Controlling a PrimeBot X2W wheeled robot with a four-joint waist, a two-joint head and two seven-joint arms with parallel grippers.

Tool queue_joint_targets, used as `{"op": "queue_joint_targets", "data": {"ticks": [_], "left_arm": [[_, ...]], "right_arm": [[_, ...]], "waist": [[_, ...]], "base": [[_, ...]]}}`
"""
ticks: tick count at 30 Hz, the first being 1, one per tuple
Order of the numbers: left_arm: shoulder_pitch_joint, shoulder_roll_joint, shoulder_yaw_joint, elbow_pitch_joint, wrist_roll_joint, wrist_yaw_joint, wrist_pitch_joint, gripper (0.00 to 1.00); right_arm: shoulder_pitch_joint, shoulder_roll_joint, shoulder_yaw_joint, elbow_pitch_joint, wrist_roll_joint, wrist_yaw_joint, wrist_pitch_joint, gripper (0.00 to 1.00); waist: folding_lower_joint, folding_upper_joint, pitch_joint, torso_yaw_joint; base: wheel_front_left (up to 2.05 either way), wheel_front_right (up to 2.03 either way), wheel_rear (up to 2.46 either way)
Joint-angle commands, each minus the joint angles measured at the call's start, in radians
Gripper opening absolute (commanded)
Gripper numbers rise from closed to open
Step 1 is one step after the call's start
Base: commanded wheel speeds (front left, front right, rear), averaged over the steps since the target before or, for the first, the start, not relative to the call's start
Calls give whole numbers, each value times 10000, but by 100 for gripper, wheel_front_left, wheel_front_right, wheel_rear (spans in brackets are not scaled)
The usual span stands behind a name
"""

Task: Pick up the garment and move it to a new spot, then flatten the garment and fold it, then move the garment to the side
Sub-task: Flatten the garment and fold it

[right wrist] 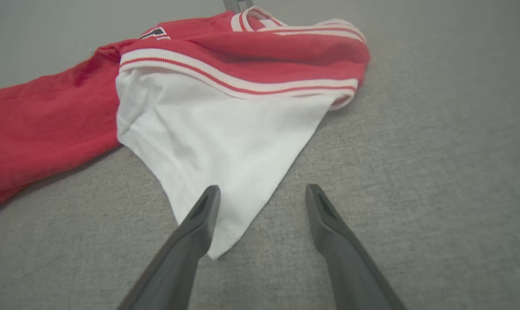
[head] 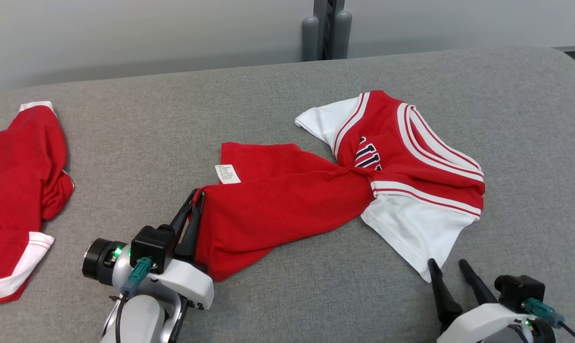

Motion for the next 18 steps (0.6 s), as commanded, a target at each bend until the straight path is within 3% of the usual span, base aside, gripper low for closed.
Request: {"op": "queue_joint_targets", "data": {"ticks": [1,14,15,16,17,18], "left_arm": [[67,44,18,-94,51,66,-40,0],[323,-84,8,-564,122,-1,-33,0],[335,-89,6,-579,124,-29,-33,0],[352,-85,7,-587,129,-47,-33,0],[368,-81,19,-592,135,-65,-33,0],[383,-79,40,-596,138,-48,-33,0]], "right_arm": [[93,-41,45,31,170,1,102,100],[64,47,1125,365,1471,4,1003,100],[53,54,1156,389,1501,4,1038,82],[35,55,1172,406,1531,7,1056,37],[23,54,1183,411,1549,10,1040,0],[7,54,1193,400,1553,10,1023,0]], "waist": [[0,0,8,14],[0,0,-86,149],[0,0,-102,170],[0,0,-115,187],[0,0,-126,202],[0,0,-139,213]], "base": [[0,0,0],[0,0,0],[0,0,0],[0,0,0],[0,0,0],[0,0,0]]}}
